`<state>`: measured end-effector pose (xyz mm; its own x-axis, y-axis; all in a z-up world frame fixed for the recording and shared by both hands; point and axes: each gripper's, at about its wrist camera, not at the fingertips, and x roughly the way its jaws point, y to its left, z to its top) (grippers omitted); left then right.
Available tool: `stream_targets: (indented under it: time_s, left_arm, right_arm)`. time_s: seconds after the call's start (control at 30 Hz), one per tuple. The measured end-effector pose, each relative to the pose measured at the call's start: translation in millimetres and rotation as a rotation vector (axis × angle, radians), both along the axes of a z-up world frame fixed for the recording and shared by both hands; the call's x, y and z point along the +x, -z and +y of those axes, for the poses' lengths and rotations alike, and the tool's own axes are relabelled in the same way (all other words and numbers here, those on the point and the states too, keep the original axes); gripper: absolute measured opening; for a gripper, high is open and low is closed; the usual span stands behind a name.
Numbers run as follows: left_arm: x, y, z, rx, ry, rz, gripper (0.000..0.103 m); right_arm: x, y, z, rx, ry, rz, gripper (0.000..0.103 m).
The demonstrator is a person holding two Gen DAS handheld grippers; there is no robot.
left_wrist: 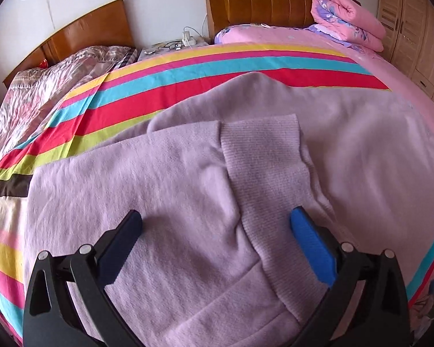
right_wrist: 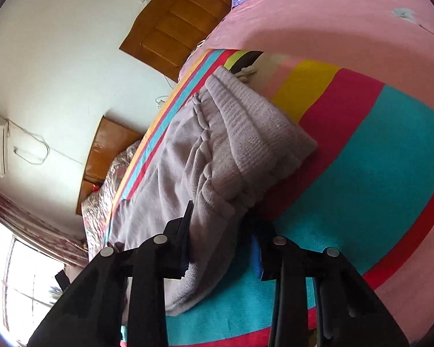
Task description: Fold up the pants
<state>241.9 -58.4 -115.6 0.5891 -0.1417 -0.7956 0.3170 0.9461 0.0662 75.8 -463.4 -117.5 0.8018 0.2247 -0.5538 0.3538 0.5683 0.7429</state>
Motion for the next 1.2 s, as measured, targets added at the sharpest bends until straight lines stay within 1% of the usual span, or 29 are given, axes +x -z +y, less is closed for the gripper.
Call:
stream_targets:
  time_s: [0.13, 0.4, 0.5, 0.7, 0.77, 0.83, 0.87, 0.9, 0.93, 0.97, 1.03, 1.07, 1.1, 1.17, 1.2]
  left_arm:
    - [-1, 1, 0, -0.002, 0.001, -0.010, 0.102]
    - [-3, 3, 5, -0.019, 0.013, -0.018, 0.102]
    - [-2, 4, 7, -0.029, 0.017, -0.017, 0.102]
    - [-2, 5, 9, -0.045, 0.024, -0.022, 0.102]
    - [-2, 5, 9, -0.047, 0.025, -0.022, 0.102]
    - [-2, 5, 9, -0.048, 0.026, -0.022, 0.102]
    - [-2, 5, 9, -0.049, 0.026, -0.021, 0.102]
    - [-2, 5, 9, -0.050, 0.027, -0.021, 0.102]
    - [-2, 5, 9, -0.051, 0.027, -0.021, 0.102]
    - [-2, 5, 9, -0.051, 0.027, -0.021, 0.102]
    - [-2, 5, 9, -0.056, 0.029, -0.020, 0.102]
    - [-1, 5, 9, -0.057, 0.029, -0.020, 0.102]
    - [-1, 5, 10, -0.057, 0.028, -0.020, 0.102]
    - [-1, 5, 9, -0.057, 0.027, -0.020, 0.102]
    - [-1, 5, 9, -0.057, 0.027, -0.021, 0.102]
  right_arm:
    - [-6, 2, -3, 0.042, 0.033, -0.046, 0.034]
    - [-6, 1, -1, 0.050, 0.093, -0.089, 0.033]
    - [-7, 3, -1, 0.052, 0.114, -0.076, 0.033]
    - [-5, 2, 3, 0.014, 0.127, -0.042, 0.032]
    - [-3, 1, 5, -0.026, 0.123, 0.018, 0.034]
    - [-3, -7, 7, -0.079, 0.108, 0.075, 0.044]
    - [-5, -12, 7, -0.102, 0.117, 0.096, 0.054]
    - [-11, -20, 8, -0.144, 0.154, 0.126, 0.058]
    - [-16, -31, 9, -0.193, 0.191, 0.147, 0.058]
    - [-19, -47, 16, -0.277, 0.200, 0.135, 0.058]
    - [-11, -74, 42, -0.437, 0.137, 0.098, 0.058]
    - [1, -86, 66, -0.516, 0.046, 0.070, 0.058]
    - [14, -90, 87, -0.554, -0.049, 0.054, 0.059]
    - [46, -87, 145, -0.634, -0.263, 0.052, 0.062]
    - [56, -82, 168, -0.679, -0.336, 0.058, 0.062]
